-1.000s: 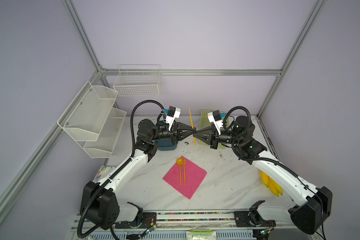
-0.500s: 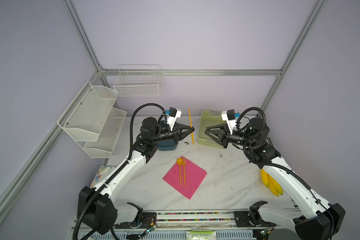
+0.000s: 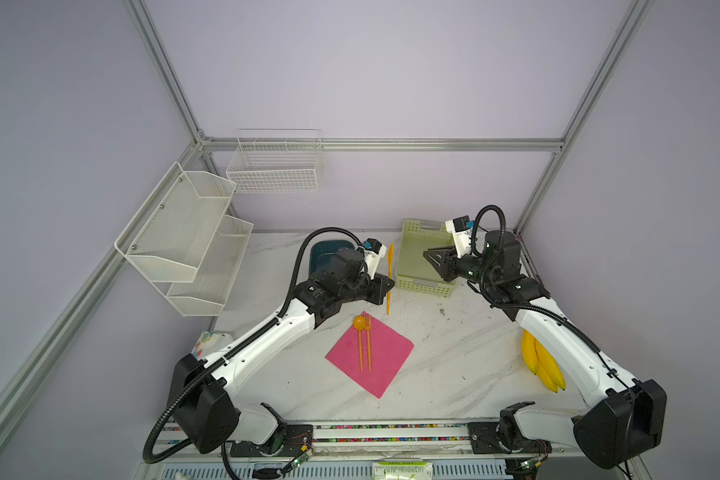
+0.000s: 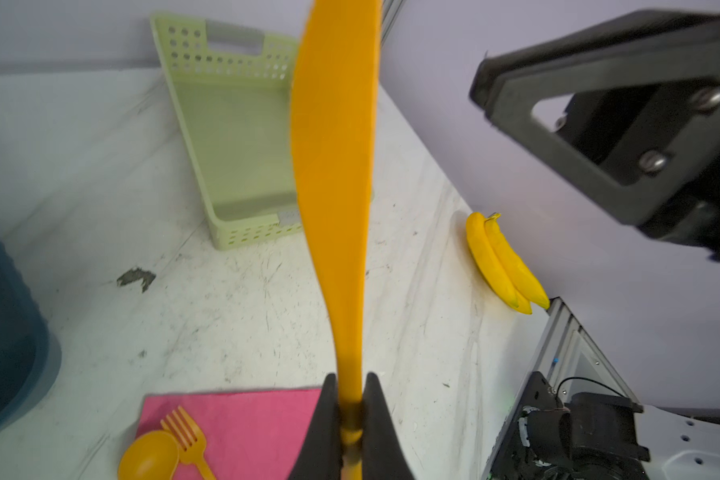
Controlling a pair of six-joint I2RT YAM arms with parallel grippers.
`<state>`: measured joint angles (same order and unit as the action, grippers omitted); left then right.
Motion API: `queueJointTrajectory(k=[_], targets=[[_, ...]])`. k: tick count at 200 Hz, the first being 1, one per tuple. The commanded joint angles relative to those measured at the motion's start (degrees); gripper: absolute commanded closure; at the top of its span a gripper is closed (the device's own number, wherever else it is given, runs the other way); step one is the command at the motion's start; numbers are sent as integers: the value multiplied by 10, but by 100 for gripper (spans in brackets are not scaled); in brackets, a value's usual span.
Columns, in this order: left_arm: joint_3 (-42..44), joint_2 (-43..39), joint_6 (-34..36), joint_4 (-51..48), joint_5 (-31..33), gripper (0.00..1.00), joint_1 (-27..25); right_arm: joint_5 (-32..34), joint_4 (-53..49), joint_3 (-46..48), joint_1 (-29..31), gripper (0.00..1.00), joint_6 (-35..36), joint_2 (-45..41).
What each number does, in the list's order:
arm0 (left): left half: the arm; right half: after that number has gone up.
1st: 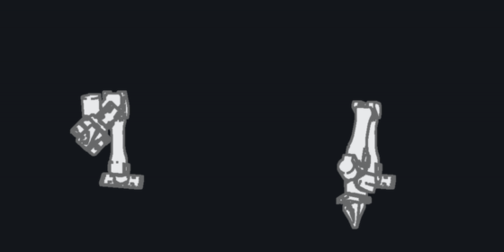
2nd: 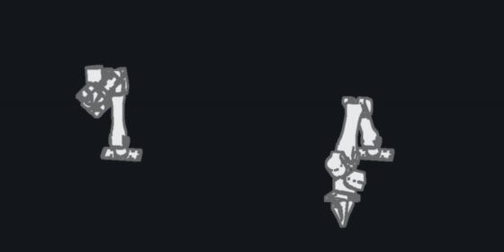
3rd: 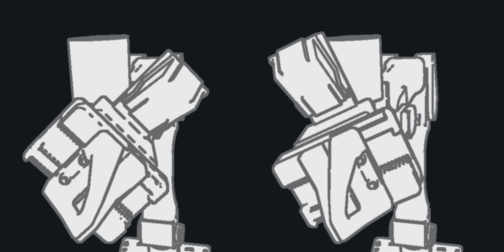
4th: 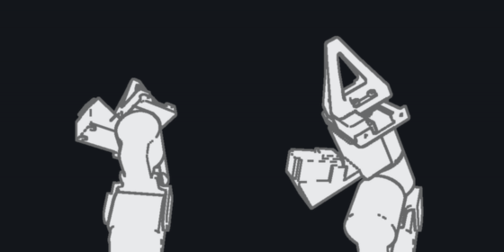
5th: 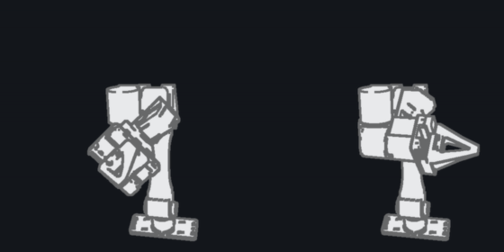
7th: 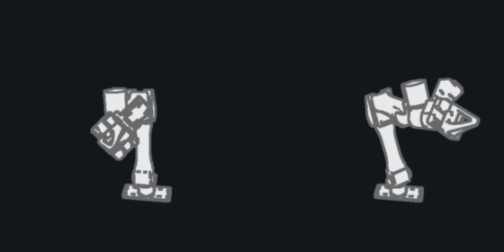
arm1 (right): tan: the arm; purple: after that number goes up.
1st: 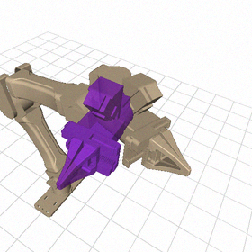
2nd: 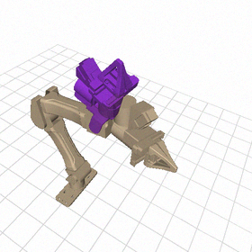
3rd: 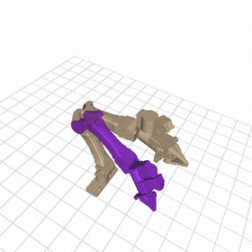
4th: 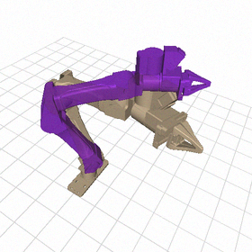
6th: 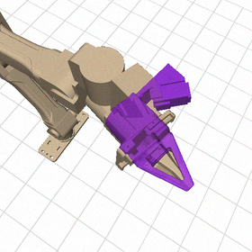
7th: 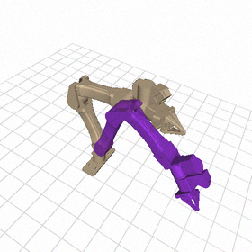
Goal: Place the utensils on the paper napkin and roll it up
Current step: 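Carry the knife over the pink napkin with the left gripper while the right gripper withdraws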
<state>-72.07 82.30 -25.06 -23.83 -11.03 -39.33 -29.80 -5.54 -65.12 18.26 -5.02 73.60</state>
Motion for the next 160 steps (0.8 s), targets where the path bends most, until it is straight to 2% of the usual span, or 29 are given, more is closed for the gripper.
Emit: queueJointTrajectory(k=[1,16,62,99,160], targets=[[-48,20,-47,-95,108,100,-35,47,-21,-17,-14,78,-6,-3],[-34,28,-83,-113,118,100,-47,47,-20,-13,-20,78,-4,-8],[5,75,-188,-144,76,100,-52,40,-16,-9,-20,79,-6,-23],[26,111,-292,-165,86,100,-63,29,-17,-12,-20,79,-8,-30],[0,176,-286,-234,102,100,-72,25,-12,-5,-20,78,-9,-35]])
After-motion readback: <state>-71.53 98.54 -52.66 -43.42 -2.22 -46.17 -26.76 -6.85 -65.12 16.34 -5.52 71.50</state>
